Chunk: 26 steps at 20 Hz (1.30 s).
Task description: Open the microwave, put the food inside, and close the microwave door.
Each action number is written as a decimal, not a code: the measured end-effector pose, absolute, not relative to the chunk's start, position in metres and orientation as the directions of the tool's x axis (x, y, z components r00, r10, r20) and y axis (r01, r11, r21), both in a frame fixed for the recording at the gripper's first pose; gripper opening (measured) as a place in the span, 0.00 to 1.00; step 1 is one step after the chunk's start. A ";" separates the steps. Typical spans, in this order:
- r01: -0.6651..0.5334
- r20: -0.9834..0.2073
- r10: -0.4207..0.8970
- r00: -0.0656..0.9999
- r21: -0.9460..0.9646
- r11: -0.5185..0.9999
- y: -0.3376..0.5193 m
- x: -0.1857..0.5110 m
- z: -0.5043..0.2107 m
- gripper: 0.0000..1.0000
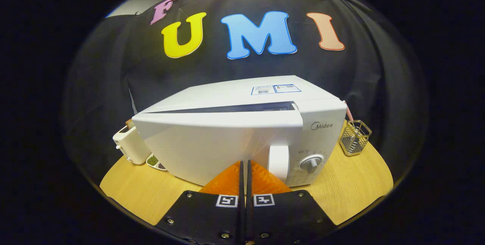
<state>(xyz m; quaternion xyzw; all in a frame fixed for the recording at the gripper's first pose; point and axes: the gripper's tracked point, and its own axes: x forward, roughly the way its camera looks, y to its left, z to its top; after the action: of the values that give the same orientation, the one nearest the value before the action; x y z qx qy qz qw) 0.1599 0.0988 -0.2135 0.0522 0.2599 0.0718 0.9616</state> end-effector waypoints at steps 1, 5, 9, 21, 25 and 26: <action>-0.089 -0.494 0.143 0.858 0.131 0.987 0.095 0.166 -0.214 0.01; -0.081 -0.494 0.127 0.860 0.114 0.990 0.097 0.170 -0.219 0.01; -0.069 -0.497 0.103 0.862 0.085 0.994 0.093 0.183 -0.221 0.00; -0.054 -0.379 0.048 0.924 -0.005 0.999 0.094 0.142 -0.156 0.01; -0.041 -0.322 0.034 0.946 -0.015 0.999 0.094 0.107 -0.123 0.01; -0.039 -0.311 0.030 0.950 -0.020 0.999 0.094 0.097 -0.117 0.01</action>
<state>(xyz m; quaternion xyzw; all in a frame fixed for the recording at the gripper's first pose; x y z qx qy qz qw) 0.0969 0.0942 -0.1166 -0.0131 0.1570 0.0174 0.9874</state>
